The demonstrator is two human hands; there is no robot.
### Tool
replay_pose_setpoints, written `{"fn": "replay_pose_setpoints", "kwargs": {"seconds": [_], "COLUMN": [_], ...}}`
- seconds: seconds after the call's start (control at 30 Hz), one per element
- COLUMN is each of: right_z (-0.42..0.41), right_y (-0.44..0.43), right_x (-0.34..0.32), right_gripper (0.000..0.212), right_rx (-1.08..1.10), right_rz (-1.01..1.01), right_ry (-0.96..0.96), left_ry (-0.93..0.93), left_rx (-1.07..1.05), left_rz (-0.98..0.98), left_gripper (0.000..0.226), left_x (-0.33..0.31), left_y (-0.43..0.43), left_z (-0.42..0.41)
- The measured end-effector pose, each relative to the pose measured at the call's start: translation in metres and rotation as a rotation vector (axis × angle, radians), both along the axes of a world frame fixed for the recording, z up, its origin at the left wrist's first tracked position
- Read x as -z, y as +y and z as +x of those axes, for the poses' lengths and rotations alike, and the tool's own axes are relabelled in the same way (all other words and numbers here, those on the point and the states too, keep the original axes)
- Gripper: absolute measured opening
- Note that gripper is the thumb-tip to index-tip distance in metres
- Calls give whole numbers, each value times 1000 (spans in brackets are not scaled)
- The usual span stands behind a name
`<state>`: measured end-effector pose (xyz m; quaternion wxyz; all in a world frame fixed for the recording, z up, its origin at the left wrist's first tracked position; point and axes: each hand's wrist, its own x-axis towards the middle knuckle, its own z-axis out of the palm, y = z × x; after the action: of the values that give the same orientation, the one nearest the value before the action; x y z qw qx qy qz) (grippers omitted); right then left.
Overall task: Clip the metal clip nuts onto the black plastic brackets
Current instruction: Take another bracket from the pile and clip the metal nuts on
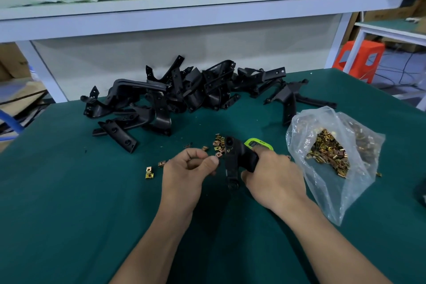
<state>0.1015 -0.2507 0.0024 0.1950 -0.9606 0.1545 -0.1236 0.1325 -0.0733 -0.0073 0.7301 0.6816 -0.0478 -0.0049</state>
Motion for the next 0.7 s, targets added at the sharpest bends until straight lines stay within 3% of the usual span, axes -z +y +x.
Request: {"fn": "replay_pose_setpoints", "kwargs": {"seconds": [0.17, 0.5, 0.7], "right_z": [0, -1, -1], "right_y": [0, 2, -1], "right_x": [-1, 1, 1], "right_gripper": [43, 38, 44], "right_rx": [-8, 2, -23], "right_rz": [-7, -11, -42], "right_ry": [-1, -18, -20], "left_ry": [-25, 97, 155], "left_rx": [34, 201, 287], "left_rz": [-68, -107, -90], "left_gripper": [9, 43, 28], "left_x": [-5, -9, -11], "left_y": [0, 1, 10], "left_z": [-3, 0, 2]}}
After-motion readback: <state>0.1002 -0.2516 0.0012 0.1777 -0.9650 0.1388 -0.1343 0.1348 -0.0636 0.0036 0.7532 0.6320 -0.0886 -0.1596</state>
